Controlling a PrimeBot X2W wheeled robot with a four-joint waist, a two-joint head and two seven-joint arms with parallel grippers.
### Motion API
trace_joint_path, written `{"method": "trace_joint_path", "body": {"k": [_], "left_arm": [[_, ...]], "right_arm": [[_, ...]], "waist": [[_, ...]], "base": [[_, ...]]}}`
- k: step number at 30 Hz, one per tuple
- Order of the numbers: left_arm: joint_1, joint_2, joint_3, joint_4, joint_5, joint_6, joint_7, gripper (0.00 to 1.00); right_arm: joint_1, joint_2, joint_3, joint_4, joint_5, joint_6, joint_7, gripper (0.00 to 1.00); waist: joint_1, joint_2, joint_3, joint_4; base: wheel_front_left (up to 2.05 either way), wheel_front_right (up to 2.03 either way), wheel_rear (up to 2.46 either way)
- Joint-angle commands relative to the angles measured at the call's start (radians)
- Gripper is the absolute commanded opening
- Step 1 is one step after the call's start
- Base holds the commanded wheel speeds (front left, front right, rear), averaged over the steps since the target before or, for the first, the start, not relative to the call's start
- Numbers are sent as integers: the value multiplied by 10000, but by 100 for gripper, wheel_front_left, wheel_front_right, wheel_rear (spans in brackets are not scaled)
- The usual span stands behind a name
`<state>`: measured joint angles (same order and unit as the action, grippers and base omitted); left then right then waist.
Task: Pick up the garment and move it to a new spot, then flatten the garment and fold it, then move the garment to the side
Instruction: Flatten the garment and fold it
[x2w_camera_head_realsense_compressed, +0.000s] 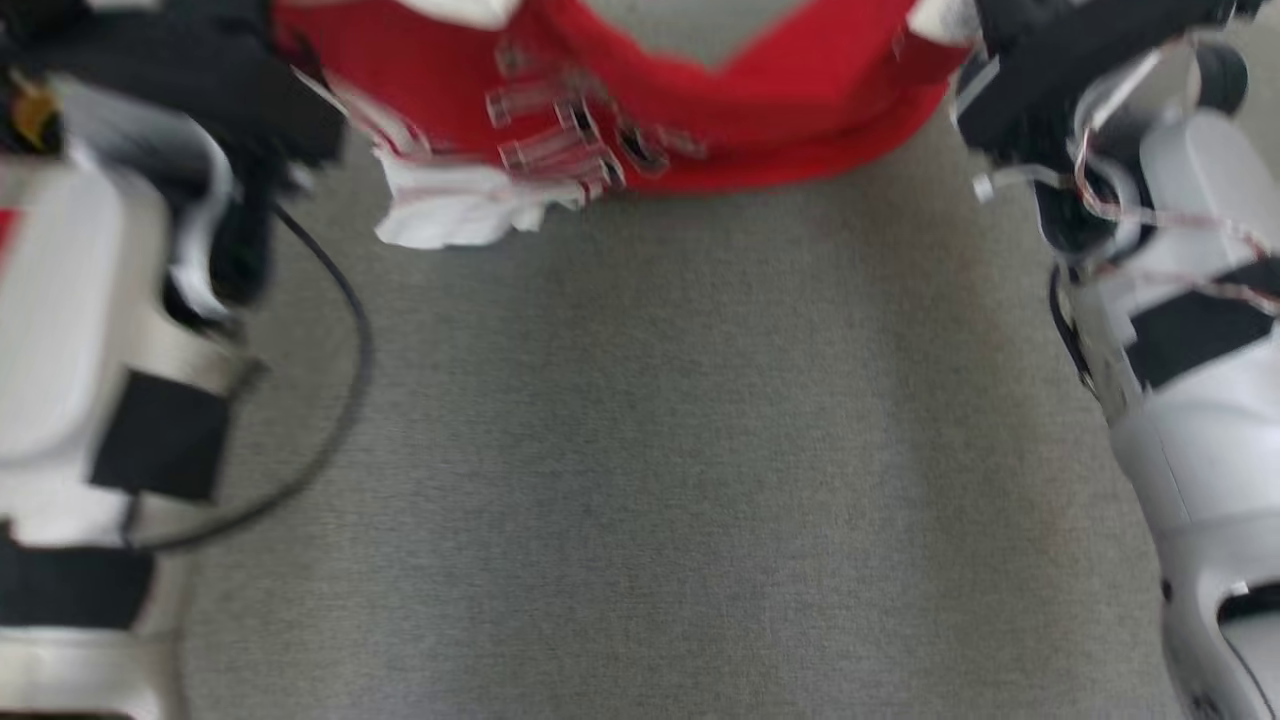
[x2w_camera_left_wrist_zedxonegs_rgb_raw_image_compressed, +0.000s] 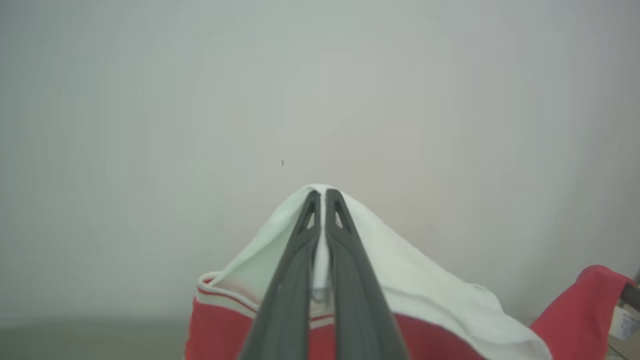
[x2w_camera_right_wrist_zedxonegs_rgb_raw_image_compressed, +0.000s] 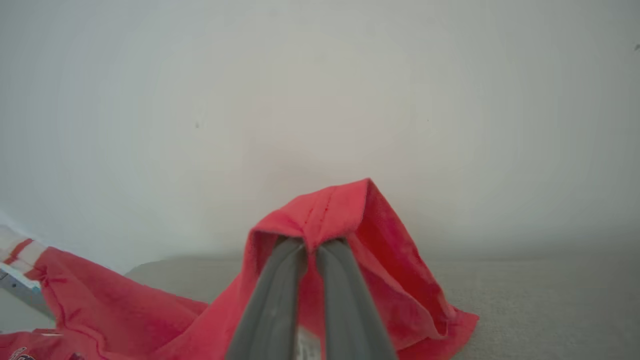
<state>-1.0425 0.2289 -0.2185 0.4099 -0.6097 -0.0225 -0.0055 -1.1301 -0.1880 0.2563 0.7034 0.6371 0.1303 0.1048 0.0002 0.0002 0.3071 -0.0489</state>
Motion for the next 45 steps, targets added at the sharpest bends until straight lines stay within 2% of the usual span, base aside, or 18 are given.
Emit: {"method": "trace_joint_path", "body": {"k": [1, 7, 12, 15, 19, 20, 22, 24, 27, 31, 37, 41, 45], "left_arm": [[-349, 194, -64, 157, 285, -65, -204, 0], [-2967, 879, -121, 515, 1451, -31, -1451, 0], [-5234, 946, 262, 438, 1809, 157, -2318, 0], [-6260, 993, 403, 327, 2032, 39, -2526, 0], [-7423, 834, 672, 54, 2030, -253, -2601, 0], [-7423, 834, 672, 54, 2030, -253, -2601, 0], [-7840, 750, 847, -313, 2062, -439, -2612, 0], [-7931, 554, 1001, -641, 2014, -629, -2595, 0], [-7329, 516, 553, -826, 2200, -935, -2595, 0], [-6519, 558, 248, -945, 1995, -1064, -2600, 0], [-4694, 742, -85, -1584, 932, -1070, -2600, 0], [-3247, 901, -187, -1945, -58, -1072, -2456, 0], [-1472, 932, -39, -2312, -967, -1046, -2023, 0]], "right_arm": [[-488, 163, -177, 210, -1, 11, -188, 0], [-2966, 955, -1480, 1799, -511, 11, -1553, 0], [-4642, 1157, -2747, 2699, -729, 11, -3090, 0], [-5383, 1166, -3325, 2853, -894, 11, -3555, 0], [-6044, 1035, -4368, 2283, -1186, 11, -3705, 0], [-6044, 1035, -4368, 2283, -1186, 11, -3705, 0], [-6051, 982, -4890, 1625, -1629, 11, -3701, 0], [-5904, 1005, -5328, 882, -2199, 9, -3697, 0], [-5455, 1071, -5602, 259, -2989, 11, -3684, 0], [-4845, 1037, -5102, -7, -3756, 11, -3689, 0], [-3508, 753, -3376, -234, -3562, 11, -3690, 0], [-2615, 278, -2034, -59, -3201, 11, -3628, 0], [-1512, -157, -955, 23, -2747, 11, -2955, 0]], "waist": [[-2, -2, 1340, -942], [-2, -2, 2712, -1569], [-2, -2, 3449, -1765], [-2, -2, 3633, -1849], [-2, -2, 3859, -1913], [-2, -2, 3859, -1913], [-2, -2, 4070, -1903], [-2, -2, 4311, -1826], [-2, -2, 4681, -1623], [-2, -2, 4935, -1357], [-2, -2, 4760, -1028], [-2, -2, 4181, -775], [-2, -2, 3237, -548]], "base": [[0, 0, 0], [0, 0, 0], [0, 0, 0], [0, 0, 0], [0, 0, 0], [0, 0, 0], [0, 0, 0], [0, 0, 0], [0, 0, 0], [0, 0, 0], [0, 0, 0], [0, 0, 0], [0, 0, 0]]}}
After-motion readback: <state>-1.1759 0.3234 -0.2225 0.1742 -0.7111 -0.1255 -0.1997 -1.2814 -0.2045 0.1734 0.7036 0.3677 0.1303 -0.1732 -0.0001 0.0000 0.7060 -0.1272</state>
